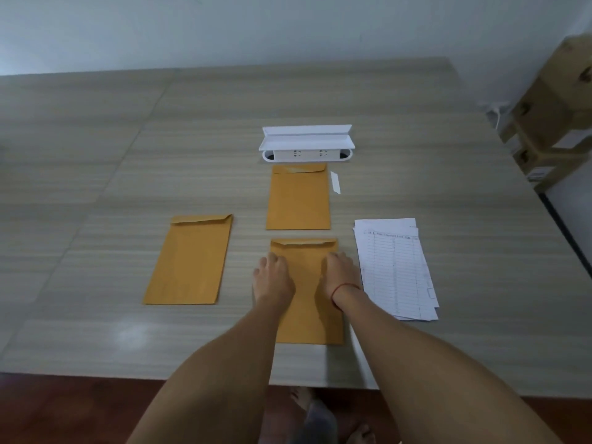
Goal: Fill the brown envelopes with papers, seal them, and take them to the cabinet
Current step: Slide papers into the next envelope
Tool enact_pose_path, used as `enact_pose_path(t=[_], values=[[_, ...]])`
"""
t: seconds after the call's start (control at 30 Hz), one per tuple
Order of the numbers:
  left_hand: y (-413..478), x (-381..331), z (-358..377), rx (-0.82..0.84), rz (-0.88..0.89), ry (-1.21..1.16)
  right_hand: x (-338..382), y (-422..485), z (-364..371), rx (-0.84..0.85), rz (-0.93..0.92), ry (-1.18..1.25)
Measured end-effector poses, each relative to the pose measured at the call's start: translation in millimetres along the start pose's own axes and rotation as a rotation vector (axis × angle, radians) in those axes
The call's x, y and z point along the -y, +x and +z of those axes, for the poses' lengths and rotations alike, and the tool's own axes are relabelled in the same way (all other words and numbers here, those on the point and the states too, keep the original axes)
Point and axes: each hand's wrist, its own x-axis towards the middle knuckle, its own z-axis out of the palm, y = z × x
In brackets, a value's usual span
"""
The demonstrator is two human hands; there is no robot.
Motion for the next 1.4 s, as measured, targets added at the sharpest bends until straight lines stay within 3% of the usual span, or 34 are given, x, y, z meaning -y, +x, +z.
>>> enact_pose_path(t=[0.13,0.53,0.67,1.17,1.4], values=[[20.2,-9.9,-2.6,0.019,0.115,-0.022,2.5,22.2,0.9,0.067,-0.087,0.042],[65.7,-10.0,-10.7,0.265,0.104,0.049,5.8,69.4,-7.4,0.269,-0.043,-0.072],[68.7,-10.4,-14.0,0.257,0.091,0.034,6.6,71.7,-6.5,0.185,-0.059,-0.116],[80.8,-15.3,-23.8,0.261,0.097,0.102,4.2,77.0,-13.4,0.189,-0.084,-0.193],[76.4,-28.1,-27.2,0.134,0.097,0.067,2.6,72.2,-23.3,0.178,-0.098,-0.158]])
